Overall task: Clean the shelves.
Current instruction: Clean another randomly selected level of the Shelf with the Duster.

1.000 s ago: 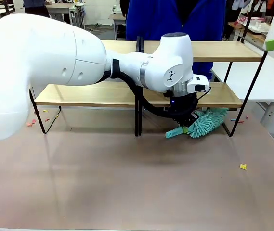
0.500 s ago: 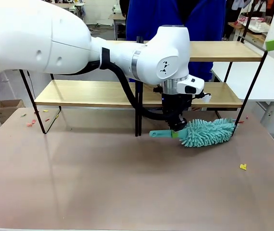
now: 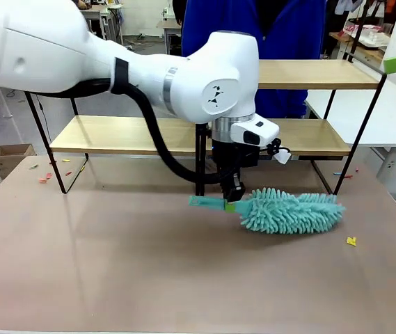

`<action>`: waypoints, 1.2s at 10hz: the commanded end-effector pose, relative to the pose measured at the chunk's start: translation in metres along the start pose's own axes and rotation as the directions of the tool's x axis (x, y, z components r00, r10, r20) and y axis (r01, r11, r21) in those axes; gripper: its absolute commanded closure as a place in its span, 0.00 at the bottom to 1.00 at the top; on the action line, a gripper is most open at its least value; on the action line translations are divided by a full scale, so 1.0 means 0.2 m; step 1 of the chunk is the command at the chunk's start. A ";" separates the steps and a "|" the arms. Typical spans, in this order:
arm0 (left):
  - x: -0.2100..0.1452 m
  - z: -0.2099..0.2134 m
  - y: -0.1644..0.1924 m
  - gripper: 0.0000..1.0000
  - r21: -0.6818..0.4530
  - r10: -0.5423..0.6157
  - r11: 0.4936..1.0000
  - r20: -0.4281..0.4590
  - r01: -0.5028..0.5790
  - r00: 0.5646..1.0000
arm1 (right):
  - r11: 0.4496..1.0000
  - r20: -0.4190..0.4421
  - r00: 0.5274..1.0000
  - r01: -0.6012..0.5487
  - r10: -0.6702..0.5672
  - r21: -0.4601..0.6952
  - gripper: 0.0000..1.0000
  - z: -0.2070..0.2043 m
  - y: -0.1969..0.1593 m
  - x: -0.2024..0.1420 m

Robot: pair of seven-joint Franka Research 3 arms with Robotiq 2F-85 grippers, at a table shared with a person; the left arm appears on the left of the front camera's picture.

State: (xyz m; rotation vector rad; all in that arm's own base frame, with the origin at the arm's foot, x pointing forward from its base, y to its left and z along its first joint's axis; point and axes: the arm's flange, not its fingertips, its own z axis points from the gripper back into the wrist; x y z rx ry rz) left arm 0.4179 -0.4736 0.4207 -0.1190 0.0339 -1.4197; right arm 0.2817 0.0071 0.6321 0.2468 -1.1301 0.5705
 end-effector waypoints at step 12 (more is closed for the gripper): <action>-1.59 0.43 -0.47 0.88 0.001 0.132 0.988 0.509 -0.154 0.851 | 1.000 0.002 1.000 -0.002 0.002 -0.001 0.00 0.00 0.00 0.00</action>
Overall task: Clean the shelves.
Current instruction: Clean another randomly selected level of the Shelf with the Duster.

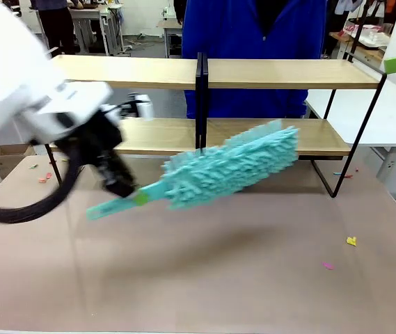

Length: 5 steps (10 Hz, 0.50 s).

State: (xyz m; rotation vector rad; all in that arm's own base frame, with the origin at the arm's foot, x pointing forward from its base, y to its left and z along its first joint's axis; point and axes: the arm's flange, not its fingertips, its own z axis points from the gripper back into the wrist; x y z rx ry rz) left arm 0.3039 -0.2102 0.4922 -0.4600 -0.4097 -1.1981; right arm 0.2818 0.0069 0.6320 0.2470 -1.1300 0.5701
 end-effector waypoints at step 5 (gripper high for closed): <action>-0.19 0.13 -0.01 0.88 -0.009 0.018 1.000 0.019 -0.018 1.000 | 1.000 0.002 1.000 -0.002 0.002 -0.001 0.00 0.00 0.00 0.00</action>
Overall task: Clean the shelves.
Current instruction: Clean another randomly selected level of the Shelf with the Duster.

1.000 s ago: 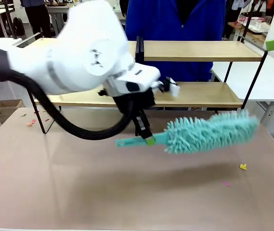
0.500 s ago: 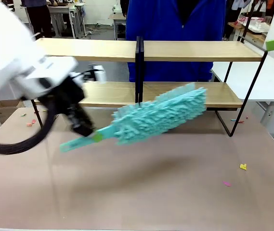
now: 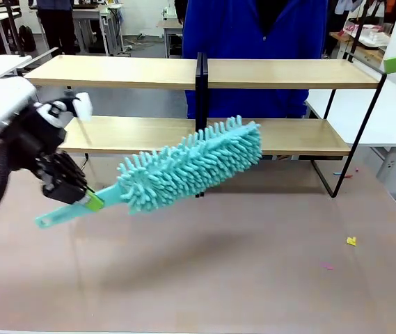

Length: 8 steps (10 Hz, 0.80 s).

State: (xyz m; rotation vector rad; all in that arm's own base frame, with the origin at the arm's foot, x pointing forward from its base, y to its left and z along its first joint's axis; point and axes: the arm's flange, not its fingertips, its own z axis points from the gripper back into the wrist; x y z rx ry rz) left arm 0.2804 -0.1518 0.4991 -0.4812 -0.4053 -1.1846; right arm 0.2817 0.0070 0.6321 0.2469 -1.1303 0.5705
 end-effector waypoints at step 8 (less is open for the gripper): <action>-0.55 0.91 0.27 0.88 0.092 0.092 0.990 0.131 -0.104 0.987 | 1.000 0.002 1.000 -0.002 0.002 -0.001 0.00 0.00 0.00 0.00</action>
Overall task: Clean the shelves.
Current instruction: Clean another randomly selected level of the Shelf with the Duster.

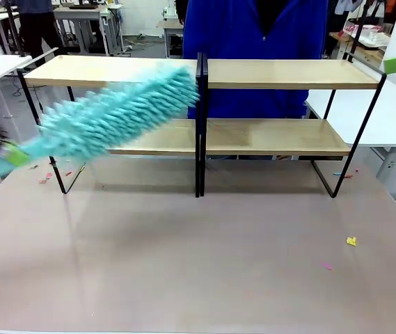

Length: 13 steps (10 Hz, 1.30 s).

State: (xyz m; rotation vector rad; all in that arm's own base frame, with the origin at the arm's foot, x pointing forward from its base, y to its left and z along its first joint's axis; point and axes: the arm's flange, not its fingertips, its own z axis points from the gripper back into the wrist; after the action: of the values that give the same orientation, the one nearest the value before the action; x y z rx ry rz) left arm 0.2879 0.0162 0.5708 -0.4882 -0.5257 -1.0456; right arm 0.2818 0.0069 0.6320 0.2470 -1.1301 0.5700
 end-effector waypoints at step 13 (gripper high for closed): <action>-1.01 1.21 0.18 0.88 0.154 0.203 0.952 0.325 -0.264 0.924 | 1.000 0.002 1.000 -0.002 0.002 -0.001 0.00 0.00 0.00 0.00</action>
State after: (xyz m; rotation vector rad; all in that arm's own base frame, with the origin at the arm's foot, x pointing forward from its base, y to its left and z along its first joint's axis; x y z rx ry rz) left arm 0.2006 0.3198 0.6238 -0.5461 -0.7915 -0.6621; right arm 0.2817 0.0069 0.6321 0.2469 -1.1302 0.5702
